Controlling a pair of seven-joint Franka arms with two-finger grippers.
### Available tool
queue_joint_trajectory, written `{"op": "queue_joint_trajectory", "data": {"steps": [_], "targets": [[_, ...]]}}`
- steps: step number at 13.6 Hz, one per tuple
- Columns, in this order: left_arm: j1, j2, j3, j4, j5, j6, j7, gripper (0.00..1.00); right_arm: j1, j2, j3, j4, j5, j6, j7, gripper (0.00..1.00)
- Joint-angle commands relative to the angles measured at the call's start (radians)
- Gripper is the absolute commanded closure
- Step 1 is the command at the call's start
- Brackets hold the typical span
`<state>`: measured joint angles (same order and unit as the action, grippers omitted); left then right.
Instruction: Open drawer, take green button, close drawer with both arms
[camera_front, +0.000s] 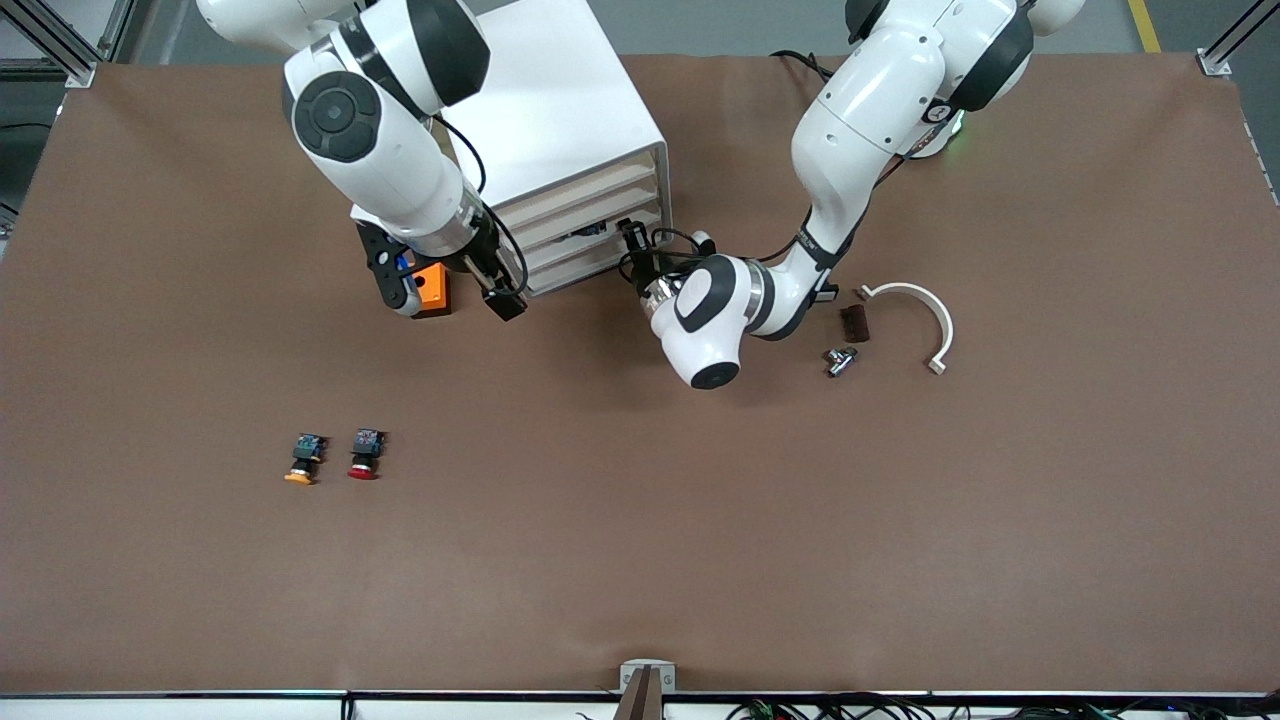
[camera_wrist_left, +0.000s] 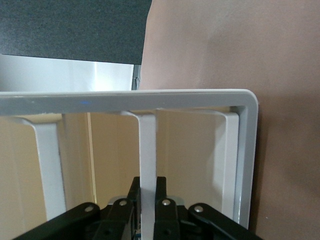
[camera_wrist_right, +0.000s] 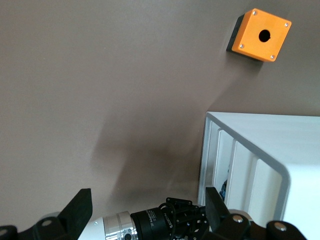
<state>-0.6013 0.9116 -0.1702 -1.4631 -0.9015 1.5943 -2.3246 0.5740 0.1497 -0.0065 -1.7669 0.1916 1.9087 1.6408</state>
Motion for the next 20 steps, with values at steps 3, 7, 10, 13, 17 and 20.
{"op": "queue_joint_trajectory", "data": {"steps": [3,7,10,13,17,20], "targets": [[0.044,0.001,0.053,0.053,0.003,-0.053,0.105,0.99,0.055,0.034,-0.010,0.004,0.020,0.070,0.068,0.00],[0.081,0.007,0.107,0.095,0.001,-0.045,0.148,0.99,0.102,0.080,-0.010,0.004,0.019,0.136,0.122,0.00],[0.089,0.009,0.146,0.101,0.001,-0.030,0.241,0.85,0.150,0.120,-0.010,-0.002,0.011,0.185,0.174,0.00],[0.089,0.004,0.161,0.099,0.004,-0.025,0.277,0.16,0.184,0.154,-0.012,-0.003,0.008,0.217,0.189,0.00],[0.095,-0.014,0.213,0.118,0.006,-0.025,0.271,0.01,0.231,0.171,-0.012,-0.066,0.005,0.312,0.191,0.00],[0.095,-0.016,0.299,0.165,0.006,-0.025,0.278,0.01,0.263,0.201,-0.013,-0.097,-0.018,0.363,0.209,0.00]]}}
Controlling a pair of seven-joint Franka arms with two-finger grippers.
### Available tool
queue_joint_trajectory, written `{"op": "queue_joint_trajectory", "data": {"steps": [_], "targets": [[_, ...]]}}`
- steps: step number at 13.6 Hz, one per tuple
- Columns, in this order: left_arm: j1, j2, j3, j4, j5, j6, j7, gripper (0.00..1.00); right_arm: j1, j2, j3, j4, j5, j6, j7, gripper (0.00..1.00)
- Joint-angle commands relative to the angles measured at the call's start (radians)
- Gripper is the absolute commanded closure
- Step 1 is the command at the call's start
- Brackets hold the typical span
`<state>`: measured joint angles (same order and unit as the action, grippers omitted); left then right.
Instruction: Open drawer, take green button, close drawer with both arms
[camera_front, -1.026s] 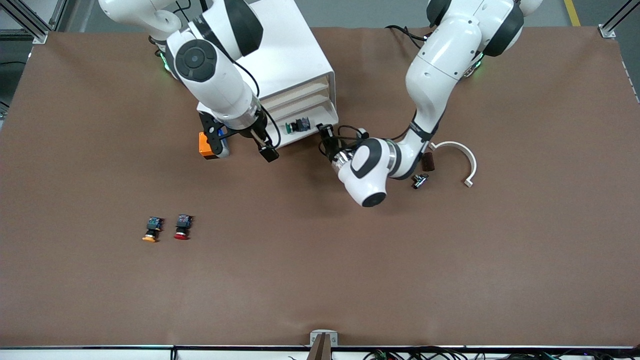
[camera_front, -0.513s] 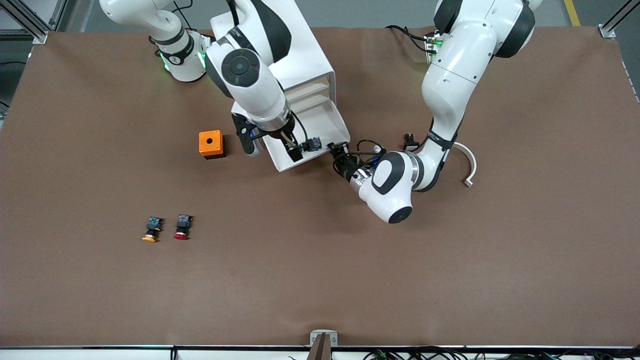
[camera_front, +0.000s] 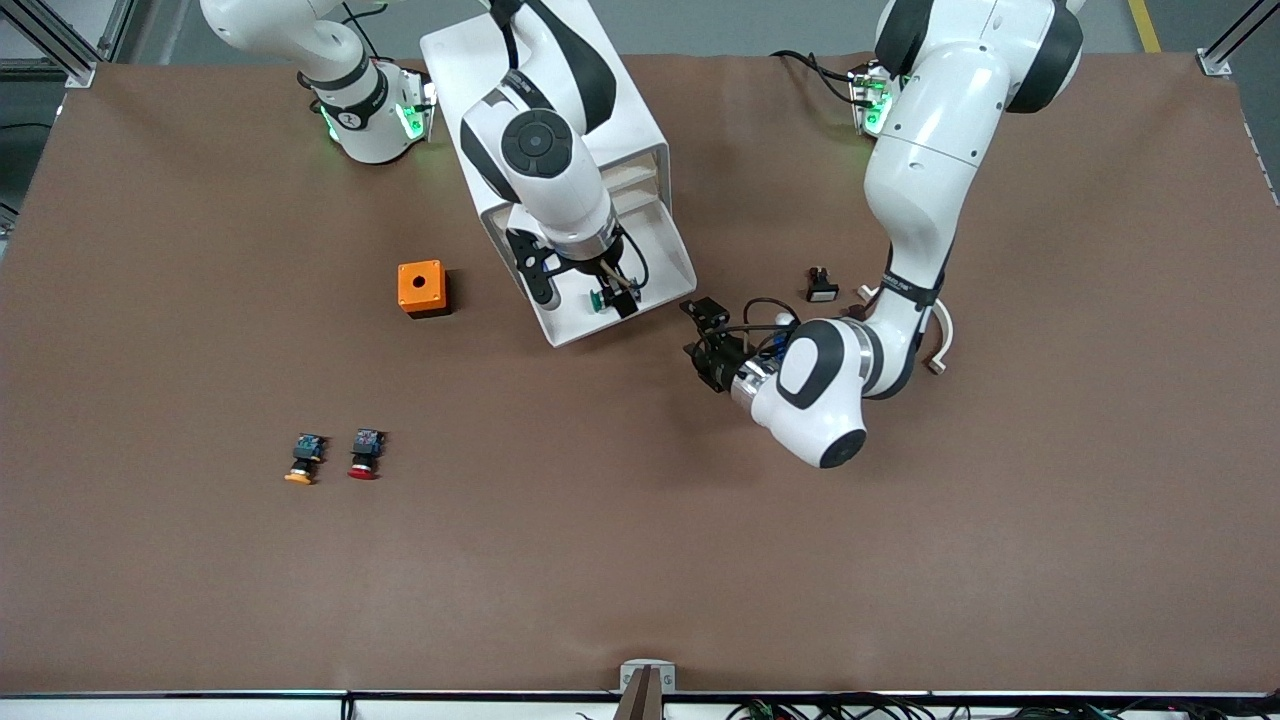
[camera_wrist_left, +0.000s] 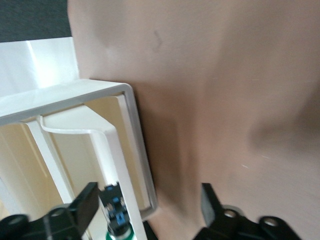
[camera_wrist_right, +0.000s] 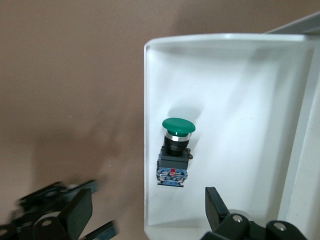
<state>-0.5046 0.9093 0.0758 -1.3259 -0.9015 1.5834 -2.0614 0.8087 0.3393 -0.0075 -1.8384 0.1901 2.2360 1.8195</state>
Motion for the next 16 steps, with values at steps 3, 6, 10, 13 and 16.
{"op": "queue_joint_trajectory", "data": {"steps": [3,6,10,13,16], "targets": [[-0.003,-0.030,0.163,0.054,0.013,-0.014,0.102,0.01,0.053,0.061,-0.012,-0.025,-0.046,0.079,0.067,0.00],[-0.002,-0.067,0.269,0.068,0.019,-0.014,0.196,0.01,0.063,0.090,-0.012,-0.028,-0.046,0.103,0.069,0.00],[-0.006,-0.095,0.289,0.071,0.090,-0.011,0.401,0.01,0.072,0.095,-0.012,-0.062,-0.058,0.148,0.067,0.06],[-0.005,-0.102,0.289,0.074,0.131,-0.010,0.538,0.01,0.076,0.095,-0.014,-0.067,-0.061,0.149,0.067,0.26],[-0.026,-0.125,0.286,0.074,0.203,-0.006,0.605,0.01,0.069,0.093,-0.014,-0.064,-0.061,0.139,0.063,0.54]]}}
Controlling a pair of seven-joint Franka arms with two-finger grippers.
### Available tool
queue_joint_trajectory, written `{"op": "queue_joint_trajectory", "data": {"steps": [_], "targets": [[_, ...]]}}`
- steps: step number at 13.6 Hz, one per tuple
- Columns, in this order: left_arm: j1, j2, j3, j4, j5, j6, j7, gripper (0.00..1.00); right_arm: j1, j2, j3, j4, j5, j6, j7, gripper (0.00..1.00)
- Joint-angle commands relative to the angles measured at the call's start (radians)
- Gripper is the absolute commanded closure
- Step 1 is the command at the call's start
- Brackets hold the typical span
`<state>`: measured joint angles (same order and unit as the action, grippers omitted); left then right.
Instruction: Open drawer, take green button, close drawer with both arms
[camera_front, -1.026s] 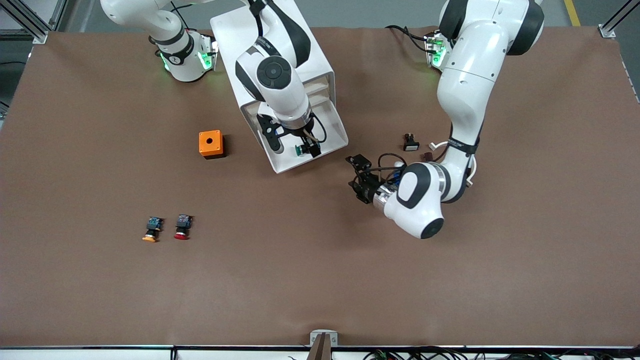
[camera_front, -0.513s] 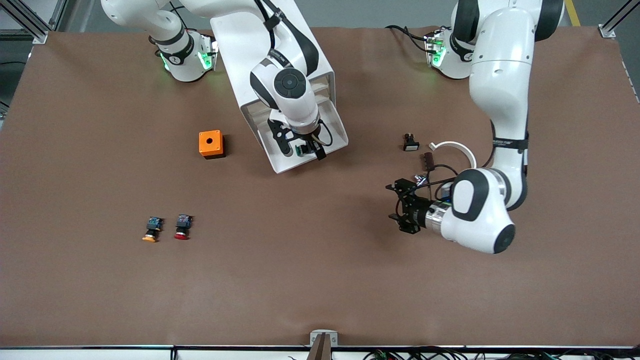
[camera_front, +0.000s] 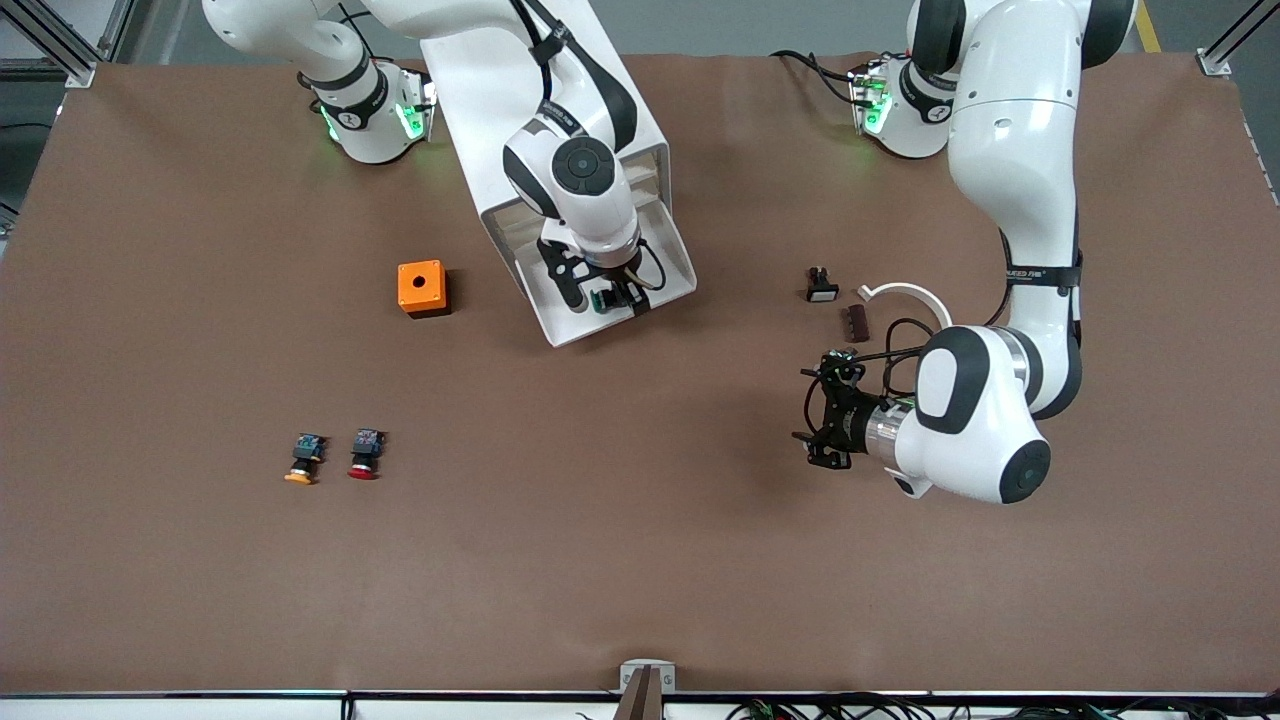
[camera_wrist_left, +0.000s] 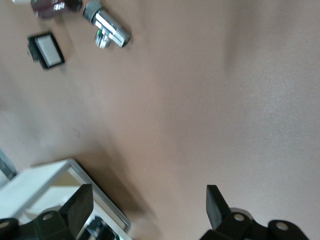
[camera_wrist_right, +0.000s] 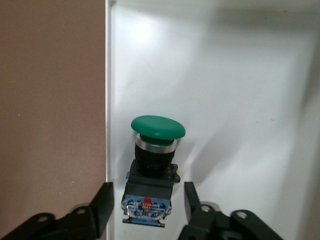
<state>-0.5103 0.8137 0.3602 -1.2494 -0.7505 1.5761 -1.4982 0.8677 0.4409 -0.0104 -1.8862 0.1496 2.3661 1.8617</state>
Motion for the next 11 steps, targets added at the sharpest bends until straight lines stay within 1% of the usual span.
{"op": "queue_joint_trajectory", "data": {"steps": [1,3,4,5,6,7,11], "targets": [[-0.022,-0.034,0.003,-0.002,0.068,0.005,0.067,0.01,0.008,-0.008,-0.011,-0.014,-0.021,0.008,0.016,0.61],[-0.022,-0.036,0.003,-0.002,0.088,0.007,0.117,0.01,0.004,-0.010,-0.013,-0.008,-0.021,0.008,-0.009,0.78],[-0.023,-0.034,0.003,-0.001,0.109,0.013,0.133,0.01,0.004,-0.010,-0.014,0.001,-0.021,0.007,-0.022,0.88],[-0.022,-0.036,0.002,0.004,0.127,0.024,0.150,0.01,-0.005,-0.011,-0.014,0.018,-0.021,0.004,-0.054,0.96],[-0.020,-0.037,0.000,0.008,0.129,0.025,0.163,0.01,-0.016,-0.016,-0.014,0.027,-0.021,-0.019,-0.108,0.99],[-0.022,-0.036,0.000,0.021,0.129,0.027,0.167,0.01,-0.021,-0.022,-0.014,0.041,-0.021,-0.054,-0.168,1.00],[-0.028,-0.073,-0.006,0.028,0.141,0.025,0.176,0.01,-0.117,-0.036,-0.014,0.114,-0.019,-0.195,-0.439,1.00]]}}
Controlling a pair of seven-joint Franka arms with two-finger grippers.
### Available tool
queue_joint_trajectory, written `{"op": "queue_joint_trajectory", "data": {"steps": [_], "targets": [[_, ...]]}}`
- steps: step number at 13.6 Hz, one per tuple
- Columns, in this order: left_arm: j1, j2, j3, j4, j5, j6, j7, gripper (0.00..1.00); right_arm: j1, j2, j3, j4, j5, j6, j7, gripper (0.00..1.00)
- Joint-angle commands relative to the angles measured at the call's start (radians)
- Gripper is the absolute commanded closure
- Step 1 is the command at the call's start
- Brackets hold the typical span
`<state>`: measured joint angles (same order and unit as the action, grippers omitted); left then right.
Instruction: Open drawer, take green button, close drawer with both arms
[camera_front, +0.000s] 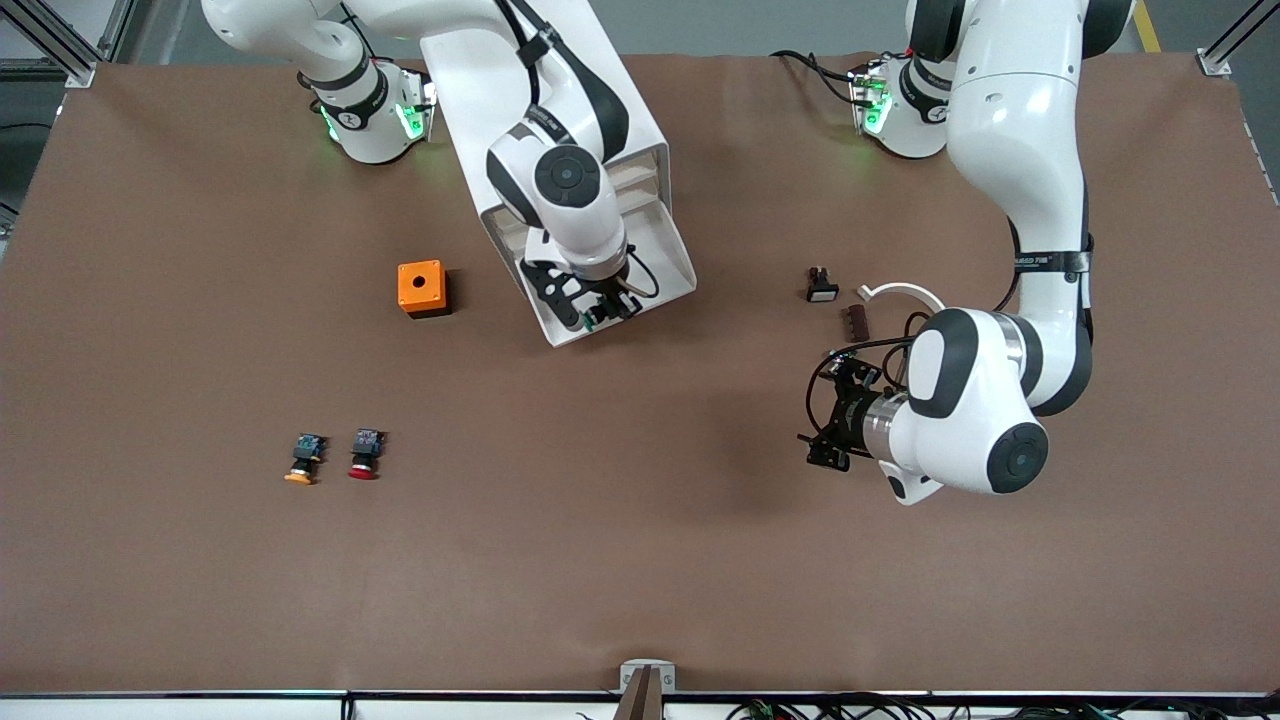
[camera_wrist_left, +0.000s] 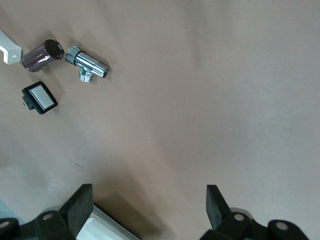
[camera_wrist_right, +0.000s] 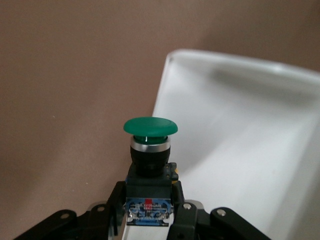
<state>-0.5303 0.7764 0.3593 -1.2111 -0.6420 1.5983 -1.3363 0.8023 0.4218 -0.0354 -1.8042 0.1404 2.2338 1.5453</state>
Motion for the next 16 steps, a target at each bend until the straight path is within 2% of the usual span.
{"op": "queue_joint_trajectory", "data": {"steps": [1,7,10,13,16], "targets": [[-0.022,-0.035,-0.005,-0.012,0.041,0.000,0.034,0.01,-0.078,-0.018,0.011,0.045,-0.007,-0.086,-0.225,1.00],[-0.082,-0.045,0.001,-0.012,0.123,0.015,0.048,0.01,-0.253,-0.015,0.011,0.072,-0.005,-0.086,-0.712,1.00],[-0.115,-0.031,-0.005,-0.018,0.130,0.081,0.156,0.01,-0.362,-0.008,0.011,0.075,-0.005,-0.079,-0.907,1.00],[-0.172,0.004,-0.032,-0.022,0.134,0.198,0.174,0.01,-0.455,0.028,0.011,0.074,-0.007,-0.068,-1.080,0.99],[-0.255,0.050,-0.034,-0.042,0.145,0.293,0.222,0.01,-0.498,0.084,0.011,0.072,-0.011,-0.020,-1.197,0.99]]}}
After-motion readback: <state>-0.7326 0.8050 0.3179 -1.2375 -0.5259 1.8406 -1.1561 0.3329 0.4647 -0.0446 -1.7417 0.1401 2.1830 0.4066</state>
